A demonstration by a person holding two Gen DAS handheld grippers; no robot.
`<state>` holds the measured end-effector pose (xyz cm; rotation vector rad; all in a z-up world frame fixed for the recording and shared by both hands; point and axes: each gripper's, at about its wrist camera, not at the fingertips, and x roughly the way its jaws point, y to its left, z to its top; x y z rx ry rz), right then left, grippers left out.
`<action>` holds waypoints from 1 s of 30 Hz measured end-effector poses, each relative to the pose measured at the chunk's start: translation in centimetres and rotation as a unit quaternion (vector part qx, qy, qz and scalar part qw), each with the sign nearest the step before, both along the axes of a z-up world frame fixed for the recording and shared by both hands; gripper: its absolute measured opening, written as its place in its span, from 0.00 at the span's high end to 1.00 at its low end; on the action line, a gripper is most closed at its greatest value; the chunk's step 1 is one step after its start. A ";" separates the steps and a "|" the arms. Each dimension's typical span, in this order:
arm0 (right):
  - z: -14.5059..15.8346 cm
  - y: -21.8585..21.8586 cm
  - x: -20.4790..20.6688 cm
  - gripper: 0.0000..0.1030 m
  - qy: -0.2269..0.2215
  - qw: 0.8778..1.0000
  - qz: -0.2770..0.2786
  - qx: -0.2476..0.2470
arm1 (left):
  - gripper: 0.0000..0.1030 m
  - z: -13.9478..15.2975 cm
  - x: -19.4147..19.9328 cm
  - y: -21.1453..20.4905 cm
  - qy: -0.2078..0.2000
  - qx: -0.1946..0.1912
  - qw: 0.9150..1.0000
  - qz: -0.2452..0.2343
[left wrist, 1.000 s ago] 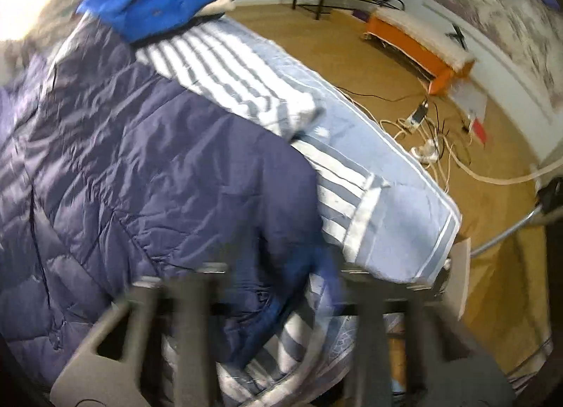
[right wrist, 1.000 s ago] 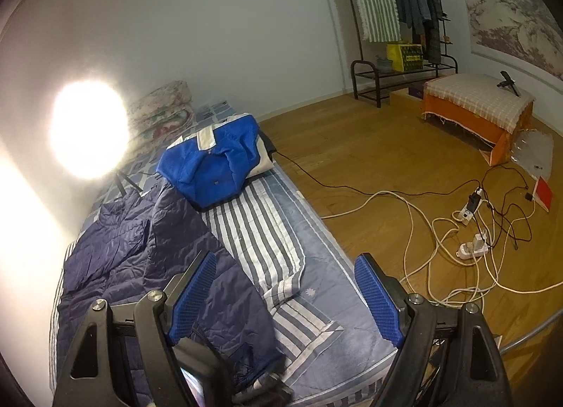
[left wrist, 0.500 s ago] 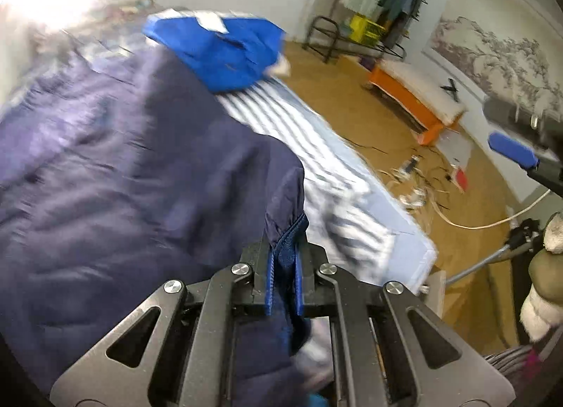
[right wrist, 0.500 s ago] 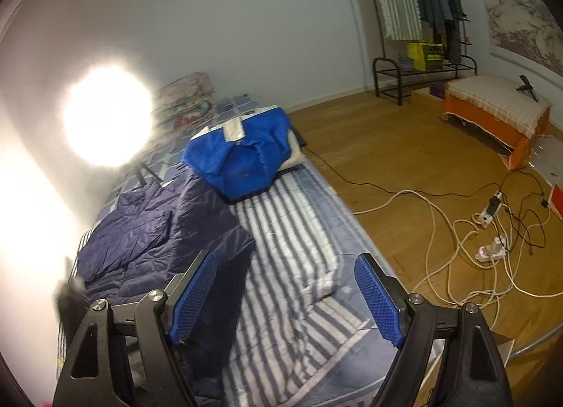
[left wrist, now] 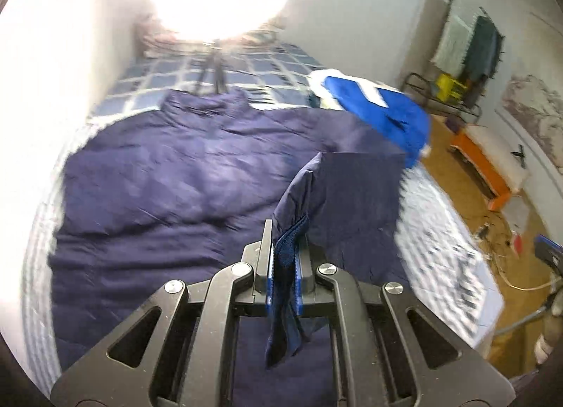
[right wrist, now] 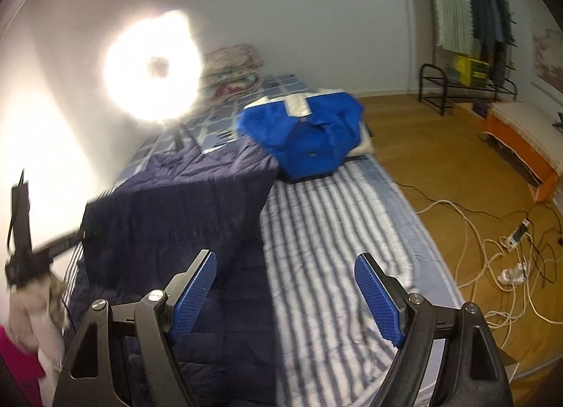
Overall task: Fold large clothes
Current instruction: 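Fold the held side toward the jacket center, then open the left tool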
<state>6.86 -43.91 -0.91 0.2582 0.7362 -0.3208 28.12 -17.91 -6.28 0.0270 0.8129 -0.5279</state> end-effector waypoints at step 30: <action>-6.1 6.9 6.1 0.19 0.098 0.991 0.090 0.002 | 0.94 -12.3 27.7 12.0 0.043 0.030 0.983 0.178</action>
